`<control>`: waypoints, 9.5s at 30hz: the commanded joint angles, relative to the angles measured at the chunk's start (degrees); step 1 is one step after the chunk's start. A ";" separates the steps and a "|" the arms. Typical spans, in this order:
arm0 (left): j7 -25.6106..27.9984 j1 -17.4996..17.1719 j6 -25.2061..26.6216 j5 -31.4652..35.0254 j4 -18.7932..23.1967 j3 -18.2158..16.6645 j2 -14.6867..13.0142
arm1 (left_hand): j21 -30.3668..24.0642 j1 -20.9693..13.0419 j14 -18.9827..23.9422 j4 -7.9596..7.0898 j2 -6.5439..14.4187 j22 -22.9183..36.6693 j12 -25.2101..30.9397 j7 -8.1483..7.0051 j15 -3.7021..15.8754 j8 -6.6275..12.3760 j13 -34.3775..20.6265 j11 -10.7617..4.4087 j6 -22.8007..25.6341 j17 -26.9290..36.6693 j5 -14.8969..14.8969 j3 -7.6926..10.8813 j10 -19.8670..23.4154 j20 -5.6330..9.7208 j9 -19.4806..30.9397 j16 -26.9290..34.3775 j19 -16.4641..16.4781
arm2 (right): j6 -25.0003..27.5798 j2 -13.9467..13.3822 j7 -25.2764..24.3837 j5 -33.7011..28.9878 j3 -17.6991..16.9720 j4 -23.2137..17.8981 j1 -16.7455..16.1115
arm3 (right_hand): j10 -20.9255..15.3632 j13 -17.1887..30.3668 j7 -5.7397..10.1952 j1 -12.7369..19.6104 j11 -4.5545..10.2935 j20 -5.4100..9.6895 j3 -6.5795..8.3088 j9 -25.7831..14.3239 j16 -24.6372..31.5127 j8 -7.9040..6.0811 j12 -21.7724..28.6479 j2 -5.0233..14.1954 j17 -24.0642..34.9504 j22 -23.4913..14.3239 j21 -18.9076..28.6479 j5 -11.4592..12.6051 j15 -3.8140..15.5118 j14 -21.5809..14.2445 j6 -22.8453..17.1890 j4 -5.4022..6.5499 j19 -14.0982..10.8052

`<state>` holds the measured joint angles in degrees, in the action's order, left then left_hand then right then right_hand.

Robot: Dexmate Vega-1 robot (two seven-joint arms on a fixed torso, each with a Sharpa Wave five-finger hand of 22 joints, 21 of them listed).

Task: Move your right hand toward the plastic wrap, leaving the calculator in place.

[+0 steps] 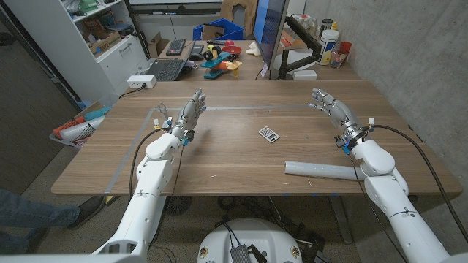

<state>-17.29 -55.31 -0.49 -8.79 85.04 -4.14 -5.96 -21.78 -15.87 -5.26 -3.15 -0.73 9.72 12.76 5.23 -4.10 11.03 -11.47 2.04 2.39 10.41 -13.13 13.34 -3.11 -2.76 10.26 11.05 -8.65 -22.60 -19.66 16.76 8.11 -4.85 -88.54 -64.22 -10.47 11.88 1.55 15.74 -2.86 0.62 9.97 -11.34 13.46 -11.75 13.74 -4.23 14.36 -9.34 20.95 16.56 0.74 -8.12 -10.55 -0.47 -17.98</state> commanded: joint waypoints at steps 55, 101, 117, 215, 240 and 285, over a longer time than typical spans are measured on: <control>0.21 0.61 0.93 0.72 0.37 0.64 0.30 | 1.80 -0.08 0.23 0.61 0.77 0.35 -0.19 0.10 0.02 0.01 0.01 -0.17 0.74 0.16 0.25 -0.06 0.27 -0.23 0.08 -0.01 -0.92 | -0.55 -2.59 -5.96 -14.58 -4.84 -12.49 -11.18 | -2.16 0.17 0.74 0.96 0.73 -0.17 0.38 -0.21 0.56 -0.46 0.01 1.46 -0.45 -0.21 -1.97 2.09 0.74 -2.26 -0.91 -0.62 -2.04; -0.25 0.77 0.96 0.31 0.44 -0.07 -0.21 | 2.96 -0.02 0.20 0.89 1.02 0.39 -0.30 0.14 -0.01 -0.04 0.02 -0.04 0.95 0.15 0.43 -0.29 0.28 -0.26 0.09 -0.03 -0.59 | -6.01 1.80 -14.40 -26.54 -6.65 -16.20 -16.63 | -5.12 0.27 2.64 1.56 2.75 0.70 -0.02 -0.24 0.81 -1.10 0.26 0.98 -1.10 -0.22 -3.57 3.92 2.33 -4.76 -3.58 -1.40 -4.70; -0.30 0.51 0.61 0.07 0.79 -0.23 -0.25 | 3.37 0.02 0.24 0.99 1.10 0.40 -0.35 0.17 0.05 -0.03 0.02 -0.08 1.06 0.15 0.48 -0.38 0.22 -0.33 0.09 -0.02 -0.43 | -10.42 2.44 -18.05 -30.93 -7.52 -15.94 -17.79 | -6.89 0.31 4.03 1.49 4.00 1.67 -0.37 -0.25 1.16 -1.16 0.49 0.66 -1.30 -0.21 -3.89 5.11 3.64 -6.60 -4.29 -1.58 -7.26; 0.09 2.69 1.64 2.07 -0.66 2.20 1.01 | 5.55 0.30 0.20 1.45 1.55 0.48 -0.40 0.17 0.04 -0.06 0.02 -0.13 1.49 0.15 0.62 -0.90 0.38 -0.47 0.10 -0.08 0.18 | -7.45 -3.83 -28.88 -57.23 -9.17 -22.87 -27.90 | -9.24 0.63 9.85 -0.10 7.81 1.74 -2.35 -0.15 -0.70 -2.14 -0.13 0.19 -1.36 -0.23 -8.90 12.13 6.66 -7.23 -7.93 -1.15 -11.25; -0.30 2.95 1.86 2.16 -1.02 2.04 0.83 | 6.05 0.37 0.14 1.56 1.67 0.50 -0.35 0.30 -0.01 -0.04 0.01 -0.21 1.65 0.15 0.65 -1.02 0.58 -0.54 0.11 -0.11 0.34 | -4.42 -5.84 -30.65 -59.40 -8.17 -24.28 -29.68 | -11.13 0.75 10.90 0.16 8.83 -0.28 -2.49 -0.03 -0.81 -2.73 0.41 0.60 -1.22 -0.27 -10.44 13.79 6.59 -7.57 -11.49 -1.21 -8.78; -1.32 3.58 2.39 2.25 -1.52 2.22 0.24 | 6.95 0.47 0.12 1.78 1.89 0.54 -0.31 0.16 0.14 -0.03 -0.01 -0.28 1.87 0.14 0.69 -1.23 0.82 -0.34 0.11 -0.12 0.51 | 1.82 -6.97 -30.60 -61.35 -6.52 -26.11 -33.84 | -12.69 0.73 10.54 0.56 9.80 -1.81 -2.77 0.01 -0.66 -2.57 0.54 0.45 -1.42 -0.28 -10.54 15.05 6.08 -9.12 -12.99 -1.50 -7.15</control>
<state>-18.31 -52.10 1.31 -6.80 83.91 -2.16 -5.54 -15.02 -15.34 -5.26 -1.72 0.71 9.99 12.49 5.00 -4.10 11.03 -11.48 1.83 3.80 10.42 -12.48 11.89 -2.29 -3.08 10.24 11.05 -8.30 -21.99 -26.64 -14.30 -53.73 -11.80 -114.58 -97.32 -22.75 12.38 12.18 16.18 6.94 -1.02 7.36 -11.20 12.59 -14.42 13.98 -3.76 12.78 -9.47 10.40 31.02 2.36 -16.50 -22.84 -1.97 -25.31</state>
